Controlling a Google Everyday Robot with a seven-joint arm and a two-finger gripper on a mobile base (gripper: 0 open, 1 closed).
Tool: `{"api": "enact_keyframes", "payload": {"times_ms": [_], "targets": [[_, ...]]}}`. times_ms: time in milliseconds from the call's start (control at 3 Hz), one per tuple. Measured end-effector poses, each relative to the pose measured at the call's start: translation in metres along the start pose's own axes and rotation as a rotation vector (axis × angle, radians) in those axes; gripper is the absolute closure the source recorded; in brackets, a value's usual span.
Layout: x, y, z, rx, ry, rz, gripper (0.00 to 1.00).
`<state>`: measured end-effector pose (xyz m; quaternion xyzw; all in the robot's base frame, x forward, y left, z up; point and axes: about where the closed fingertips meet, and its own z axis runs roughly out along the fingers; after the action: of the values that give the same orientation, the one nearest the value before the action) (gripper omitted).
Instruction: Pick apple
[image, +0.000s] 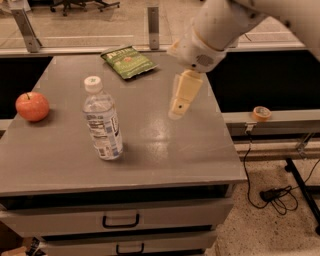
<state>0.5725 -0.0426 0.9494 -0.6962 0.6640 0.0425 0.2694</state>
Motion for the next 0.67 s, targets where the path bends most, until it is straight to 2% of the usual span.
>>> {"api": "enact_keyframes", "payload": {"times_ms": [333,667], "targets": [[-0.036,-0.037,0.045,-0.005,-0.104,-0.037,0.00],[-0.086,-0.076,0.094,-0.012,-0.241,-0.058,0.00]]}}
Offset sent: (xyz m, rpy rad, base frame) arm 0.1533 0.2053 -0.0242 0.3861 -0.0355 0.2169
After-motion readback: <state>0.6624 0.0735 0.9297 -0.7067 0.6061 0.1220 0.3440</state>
